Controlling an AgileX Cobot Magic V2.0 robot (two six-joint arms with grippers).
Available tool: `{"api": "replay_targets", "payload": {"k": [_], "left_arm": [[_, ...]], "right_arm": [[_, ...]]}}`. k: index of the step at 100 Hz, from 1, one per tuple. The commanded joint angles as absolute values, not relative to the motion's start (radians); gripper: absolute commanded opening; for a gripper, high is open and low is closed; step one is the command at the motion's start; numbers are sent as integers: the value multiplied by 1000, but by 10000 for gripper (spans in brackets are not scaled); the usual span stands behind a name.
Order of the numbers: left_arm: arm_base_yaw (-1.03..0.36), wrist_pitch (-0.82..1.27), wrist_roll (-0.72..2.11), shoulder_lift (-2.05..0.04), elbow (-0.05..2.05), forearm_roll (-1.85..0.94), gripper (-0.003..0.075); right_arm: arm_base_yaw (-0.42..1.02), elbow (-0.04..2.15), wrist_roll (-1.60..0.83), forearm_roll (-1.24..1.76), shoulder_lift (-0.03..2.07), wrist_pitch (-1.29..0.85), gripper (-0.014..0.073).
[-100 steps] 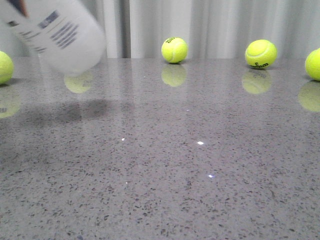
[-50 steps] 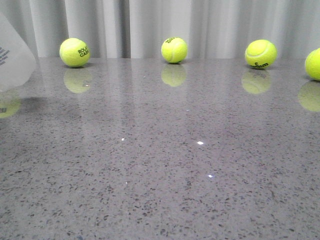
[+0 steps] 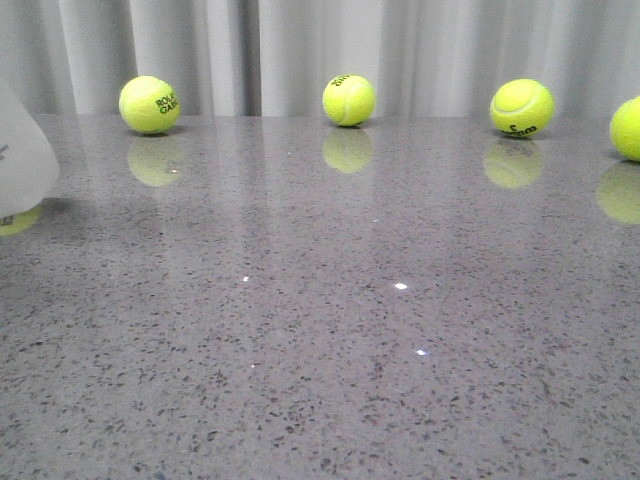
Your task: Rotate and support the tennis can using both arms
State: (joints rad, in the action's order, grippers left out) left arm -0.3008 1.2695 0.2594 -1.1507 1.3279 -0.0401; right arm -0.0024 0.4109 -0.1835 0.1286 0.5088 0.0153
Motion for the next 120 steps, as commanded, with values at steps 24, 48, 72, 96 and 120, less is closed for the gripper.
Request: {"api": "replay_targets", "payload": {"k": [24, 48, 72, 96, 120], "left_arm": [[-303, 1272, 247, -1188, 1370, -76, 410], [-303, 1267, 255, -1240, 1451, -50, 617], [-303, 1274, 255, -1336, 1549, -19, 617], [-303, 1274, 255, -1347, 1582, 33, 617], [-303, 1274, 255, -1347, 1623, 35, 617]], "right_arm": [[-9, 437, -183, 128, 509, 101, -66], [-9, 437, -183, 128, 509, 101, -66], [-9, 437, -183, 128, 509, 101, -66], [-9, 437, -183, 128, 509, 101, -66], [-9, 437, -183, 128, 509, 101, -66]]}}
